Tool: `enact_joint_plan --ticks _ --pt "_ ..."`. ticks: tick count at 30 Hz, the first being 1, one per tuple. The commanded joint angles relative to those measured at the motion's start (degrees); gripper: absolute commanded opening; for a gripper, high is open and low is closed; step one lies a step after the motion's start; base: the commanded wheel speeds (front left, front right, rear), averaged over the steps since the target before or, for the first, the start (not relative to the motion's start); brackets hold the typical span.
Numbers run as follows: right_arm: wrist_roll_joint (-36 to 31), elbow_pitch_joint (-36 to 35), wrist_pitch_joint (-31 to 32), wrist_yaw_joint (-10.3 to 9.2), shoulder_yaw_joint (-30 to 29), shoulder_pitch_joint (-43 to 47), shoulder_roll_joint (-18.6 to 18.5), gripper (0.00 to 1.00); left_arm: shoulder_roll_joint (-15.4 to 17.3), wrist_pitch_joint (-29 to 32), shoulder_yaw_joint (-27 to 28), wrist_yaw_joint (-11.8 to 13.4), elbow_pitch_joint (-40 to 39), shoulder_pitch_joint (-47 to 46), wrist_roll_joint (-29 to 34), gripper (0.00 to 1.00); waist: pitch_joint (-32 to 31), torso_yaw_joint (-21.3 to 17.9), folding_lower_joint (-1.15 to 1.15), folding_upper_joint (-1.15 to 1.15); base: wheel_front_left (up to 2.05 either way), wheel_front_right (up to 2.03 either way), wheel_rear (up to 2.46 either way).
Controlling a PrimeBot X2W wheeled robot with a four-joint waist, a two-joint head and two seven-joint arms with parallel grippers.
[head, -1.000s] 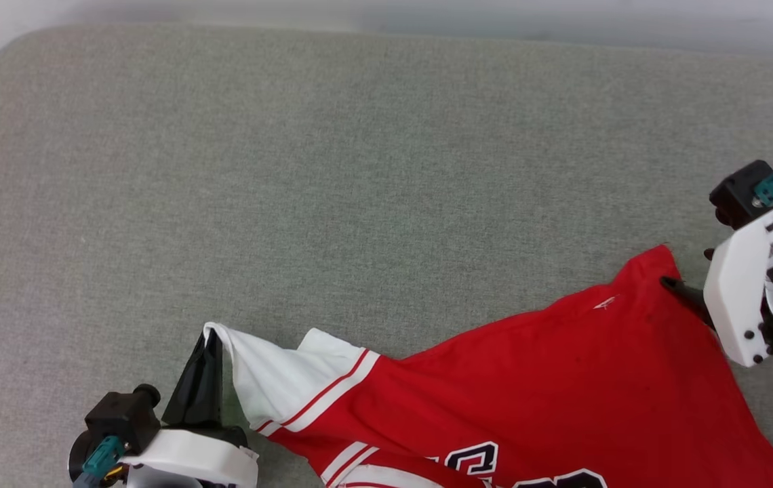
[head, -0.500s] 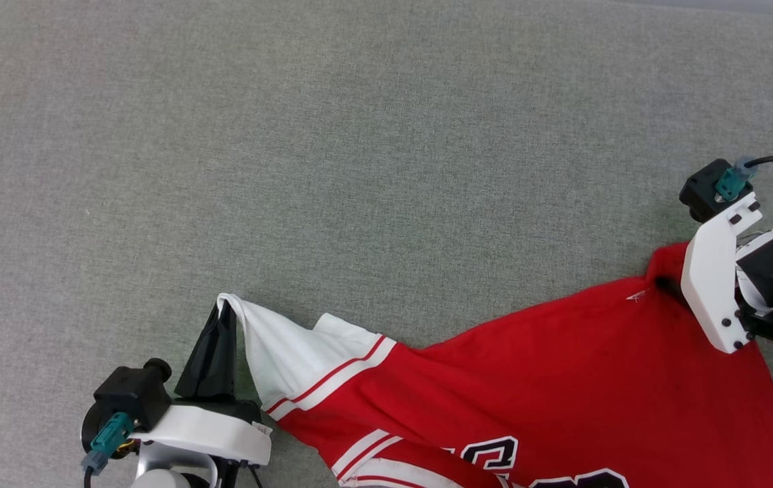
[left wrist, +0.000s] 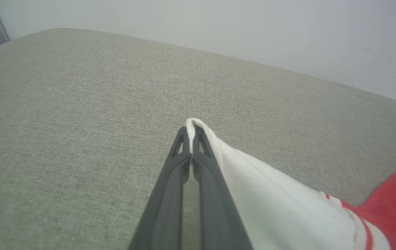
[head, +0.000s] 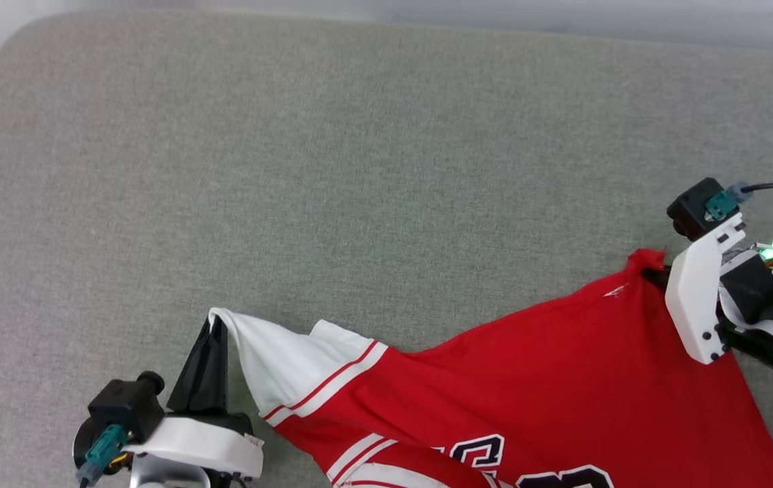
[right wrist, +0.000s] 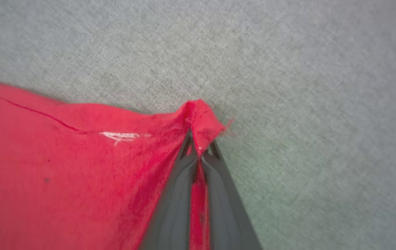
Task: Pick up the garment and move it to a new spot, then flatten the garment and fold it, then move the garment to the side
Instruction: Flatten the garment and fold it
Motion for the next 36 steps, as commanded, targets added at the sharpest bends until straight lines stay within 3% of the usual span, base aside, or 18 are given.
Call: enact_joint_plan --ticks 1,8,17,26,36 --pt "0.35 0.37 -1.21 -0.11 -0.2 1.02 0.02 0.0 -0.02 -0.14 0.19 0.01 -0.16 0.91 0.45 0.0 -1.83 -0.89 -0.01 0.0 0.0 0.0 0.0" --pt "2.89 -1.88 -9.23 -0.11 -3.7 3.45 -1.25 0.0 1.03 -0.14 0.67 -0.01 -2.09 2.48 1.23 0.0 -6.46 -2.79 -0.01 0.0 0.0 0.0 0.0" --pt "3.02 -7.07 -14.49 -0.1 -9.75 6.41 -1.14 0.0 4.24 0.54 -0.22 -0.03 -6.55 -0.36 1.02 0.0 -10.94 -5.04 -0.01 0.0 0.0 0.0 0.0" --pt "-0.05 -13.71 -15.12 -0.1 -18.27 7.48 0.65 0.0 8.9 5.07 -0.93 -0.03 -14.0 -8.38 -0.18 0.0 -12.96 -6.17 -0.01 0.0 0.0 0.0 0.0" --pt "-5.41 -20.68 -13.79 -0.1 -29.75 4.59 5.61 0.0 14.48 10.52 -2.57 -0.04 -18.04 -24.81 -3.32 0.0 -11.38 -6.88 -0.01 0.0 0.0 0.0 0.0"
